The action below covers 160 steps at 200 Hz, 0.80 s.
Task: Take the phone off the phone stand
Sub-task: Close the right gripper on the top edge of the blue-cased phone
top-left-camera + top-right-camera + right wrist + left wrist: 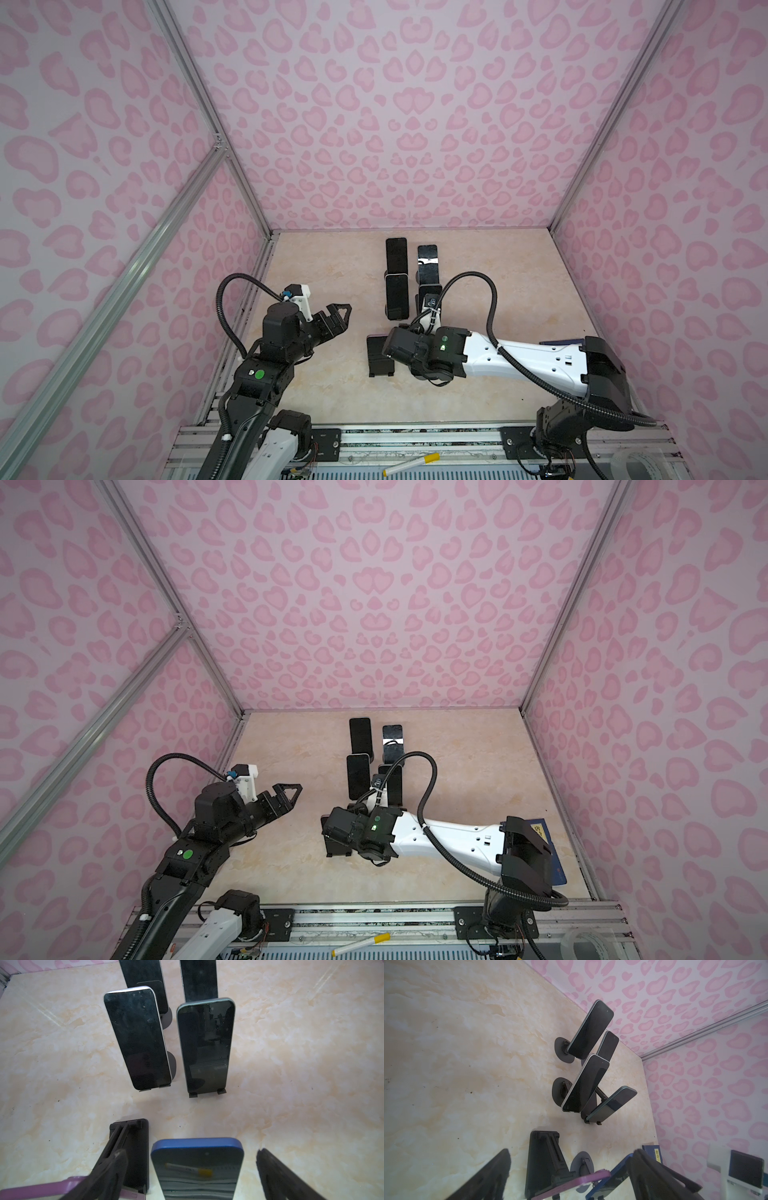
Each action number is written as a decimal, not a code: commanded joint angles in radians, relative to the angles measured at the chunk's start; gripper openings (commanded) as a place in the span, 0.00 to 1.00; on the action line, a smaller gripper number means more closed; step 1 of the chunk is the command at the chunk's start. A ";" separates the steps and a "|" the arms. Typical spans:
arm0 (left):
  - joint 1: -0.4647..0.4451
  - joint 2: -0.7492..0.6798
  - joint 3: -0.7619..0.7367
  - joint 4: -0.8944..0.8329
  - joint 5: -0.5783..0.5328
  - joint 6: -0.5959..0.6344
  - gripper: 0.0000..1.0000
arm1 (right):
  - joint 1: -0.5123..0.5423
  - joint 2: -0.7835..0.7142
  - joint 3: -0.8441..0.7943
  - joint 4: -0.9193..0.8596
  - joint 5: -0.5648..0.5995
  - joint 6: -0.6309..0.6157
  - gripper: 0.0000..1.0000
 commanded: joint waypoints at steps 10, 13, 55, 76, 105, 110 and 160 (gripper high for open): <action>0.001 -0.001 -0.006 0.001 0.008 -0.001 0.94 | 0.002 0.012 -0.004 0.000 0.014 0.031 0.99; 0.001 0.000 -0.006 0.000 0.008 0.000 0.94 | 0.002 0.013 -0.005 -0.001 0.015 0.031 0.99; 0.001 -0.001 -0.016 0.002 0.012 -0.005 0.94 | 0.001 0.027 -0.013 -0.009 0.024 0.041 0.98; 0.001 -0.001 -0.022 0.004 0.014 -0.009 0.94 | -0.001 0.036 -0.013 -0.026 0.031 0.054 0.96; 0.001 0.003 -0.031 0.010 0.011 -0.011 0.94 | -0.010 0.035 -0.026 0.007 0.008 0.030 0.95; 0.001 0.003 -0.032 0.010 0.011 -0.012 0.94 | -0.013 0.033 -0.028 0.010 0.004 0.028 0.94; 0.001 0.006 -0.043 0.011 0.002 -0.007 0.94 | -0.016 0.030 -0.053 0.053 -0.009 0.005 0.92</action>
